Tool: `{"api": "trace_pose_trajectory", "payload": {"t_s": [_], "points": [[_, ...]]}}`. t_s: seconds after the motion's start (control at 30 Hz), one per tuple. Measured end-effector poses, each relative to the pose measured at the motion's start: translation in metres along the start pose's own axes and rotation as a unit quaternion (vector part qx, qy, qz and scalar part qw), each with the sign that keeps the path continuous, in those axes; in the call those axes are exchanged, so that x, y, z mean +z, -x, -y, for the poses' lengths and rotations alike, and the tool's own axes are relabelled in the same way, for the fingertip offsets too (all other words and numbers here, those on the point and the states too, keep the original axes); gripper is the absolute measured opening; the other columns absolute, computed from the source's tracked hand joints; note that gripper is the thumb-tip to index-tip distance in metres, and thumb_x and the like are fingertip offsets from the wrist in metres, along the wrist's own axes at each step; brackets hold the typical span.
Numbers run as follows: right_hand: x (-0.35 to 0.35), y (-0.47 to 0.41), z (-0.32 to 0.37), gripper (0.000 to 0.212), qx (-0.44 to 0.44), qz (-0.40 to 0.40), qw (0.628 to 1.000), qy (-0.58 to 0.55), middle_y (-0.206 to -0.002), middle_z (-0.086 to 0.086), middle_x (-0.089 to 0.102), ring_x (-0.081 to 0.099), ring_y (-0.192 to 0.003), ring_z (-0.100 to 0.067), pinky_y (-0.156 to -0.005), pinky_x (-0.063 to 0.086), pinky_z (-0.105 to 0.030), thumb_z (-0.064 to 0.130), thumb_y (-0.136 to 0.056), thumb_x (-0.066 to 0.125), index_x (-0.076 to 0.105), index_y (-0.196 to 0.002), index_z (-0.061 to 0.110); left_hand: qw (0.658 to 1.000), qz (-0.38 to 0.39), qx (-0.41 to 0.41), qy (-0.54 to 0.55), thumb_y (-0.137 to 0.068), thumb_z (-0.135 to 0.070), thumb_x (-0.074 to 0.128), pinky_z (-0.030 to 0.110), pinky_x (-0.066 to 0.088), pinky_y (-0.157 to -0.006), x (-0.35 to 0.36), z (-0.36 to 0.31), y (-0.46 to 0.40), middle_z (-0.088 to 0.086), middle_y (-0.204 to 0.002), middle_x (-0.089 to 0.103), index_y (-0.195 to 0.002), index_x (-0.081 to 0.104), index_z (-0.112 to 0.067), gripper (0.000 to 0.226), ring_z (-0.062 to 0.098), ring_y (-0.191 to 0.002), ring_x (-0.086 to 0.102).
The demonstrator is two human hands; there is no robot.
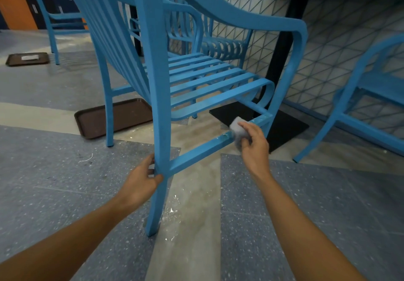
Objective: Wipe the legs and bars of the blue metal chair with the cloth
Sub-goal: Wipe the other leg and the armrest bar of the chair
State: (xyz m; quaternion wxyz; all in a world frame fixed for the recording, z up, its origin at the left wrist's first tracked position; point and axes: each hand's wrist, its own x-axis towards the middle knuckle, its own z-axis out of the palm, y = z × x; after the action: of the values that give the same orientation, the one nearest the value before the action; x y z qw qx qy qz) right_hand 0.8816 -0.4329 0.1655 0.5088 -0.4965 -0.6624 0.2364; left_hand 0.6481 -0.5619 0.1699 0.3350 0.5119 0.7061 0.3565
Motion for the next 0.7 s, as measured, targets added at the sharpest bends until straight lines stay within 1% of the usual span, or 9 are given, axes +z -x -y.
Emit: {"api": "trace_pose_trajectory", "payload": {"t_s": [0.07,0.1,0.17,0.2,0.27,0.4,0.5,0.63,0.7], "points": [[0.012,-0.005,-0.003,0.048,-0.013,0.127,0.991,0.052,-0.14,0.002,0.037,0.038,-0.127,-0.014,-0.104,0.041,-0.032,-0.004,-0.088,0.048,0.05,-0.13,0.02,1.0,-0.001,-0.002,0.001,-0.091,-0.007,0.052,0.04,0.041,-0.1,0.001,0.0,-0.001,-0.002,-0.138,0.047,-0.142,0.03,-0.022,0.058,0.02,-0.119,0.05],[0.019,-0.005,-0.006,0.047,-0.03,0.185,0.978,0.092,-0.143,0.003,0.035,0.034,-0.131,-0.016,-0.107,0.036,-0.036,0.002,-0.089,0.049,0.049,-0.132,0.021,1.0,0.0,-0.003,0.004,-0.091,-0.005,0.052,0.041,0.041,-0.1,0.002,0.0,-0.001,-0.002,-0.138,0.046,-0.143,0.029,-0.022,0.059,0.021,-0.121,0.049],[0.027,-0.006,-0.011,0.041,-0.094,0.234,0.951,0.177,-0.146,0.003,0.035,0.026,-0.137,-0.018,-0.113,0.019,-0.04,0.015,-0.093,0.049,0.048,-0.133,0.019,1.0,0.005,-0.003,0.011,-0.089,0.001,0.051,0.039,0.043,-0.098,0.002,0.003,-0.003,-0.002,-0.135,0.047,-0.142,0.03,-0.023,0.062,0.02,-0.118,0.05],[0.027,-0.008,-0.012,0.038,-0.121,0.236,0.942,0.206,-0.146,0.003,0.036,0.024,-0.138,-0.018,-0.114,0.012,-0.041,0.018,-0.095,0.047,0.048,-0.133,0.019,1.0,0.007,-0.002,0.012,-0.088,0.004,0.05,0.037,0.044,-0.095,0.002,0.004,-0.003,-0.002,-0.133,0.049,-0.141,0.031,-0.024,0.062,0.018,-0.115,0.05],[0.024,-0.012,-0.015,0.036,-0.152,0.233,0.929,0.242,-0.145,0.002,0.038,0.024,-0.138,-0.018,-0.114,0.009,-0.043,0.018,-0.096,0.044,0.048,-0.132,0.02,1.0,0.01,0.001,0.011,-0.086,0.008,0.048,0.038,0.045,-0.094,0.001,0.007,-0.004,-0.004,-0.129,0.05,-0.138,0.034,-0.026,0.064,0.016,-0.114,0.049],[0.024,-0.017,-0.022,0.035,-0.203,0.235,0.909,0.279,-0.141,-0.003,0.044,0.031,-0.135,-0.024,-0.113,0.023,-0.044,0.013,-0.095,0.047,0.051,-0.129,0.017,1.0,0.013,0.0,0.002,-0.086,0.012,0.043,0.04,0.043,-0.099,0.003,0.007,-0.003,-0.001,-0.135,0.047,-0.14,0.032,-0.024,0.065,0.017,-0.12,0.046],[0.024,-0.02,-0.026,0.04,-0.187,0.212,0.914,0.292,-0.144,-0.003,0.042,0.032,-0.136,-0.025,-0.109,0.032,-0.045,0.013,-0.093,0.052,0.048,-0.133,0.019,1.0,0.011,0.006,-0.001,-0.087,0.012,0.041,0.042,0.04,-0.102,0.004,0.004,-0.003,0.0,-0.136,0.047,-0.14,0.033,-0.023,0.064,0.019,-0.125,0.045],[0.018,-0.024,-0.027,0.046,-0.149,0.192,0.912,0.33,-0.152,-0.002,0.027,0.02,-0.141,-0.02,-0.114,0.02,-0.033,0.008,-0.095,0.046,0.039,-0.14,0.017,1.0,0.007,0.012,-0.002,-0.087,0.013,0.041,0.039,0.041,-0.099,0.005,0.002,-0.003,-0.005,-0.128,0.046,-0.139,0.033,-0.023,0.064,0.01,-0.112,0.043],[0.017,-0.024,-0.028,0.045,-0.15,0.172,0.915,0.333,-0.152,-0.005,0.028,0.02,-0.141,-0.021,-0.113,0.02,-0.031,0.006,-0.095,0.046,0.041,-0.139,0.015,1.0,0.009,0.01,-0.003,-0.086,0.014,0.041,0.039,0.041,-0.1,0.005,0.003,-0.003,-0.003,-0.13,0.047,-0.14,0.033,-0.022,0.065,0.013,-0.116,0.044]]}}
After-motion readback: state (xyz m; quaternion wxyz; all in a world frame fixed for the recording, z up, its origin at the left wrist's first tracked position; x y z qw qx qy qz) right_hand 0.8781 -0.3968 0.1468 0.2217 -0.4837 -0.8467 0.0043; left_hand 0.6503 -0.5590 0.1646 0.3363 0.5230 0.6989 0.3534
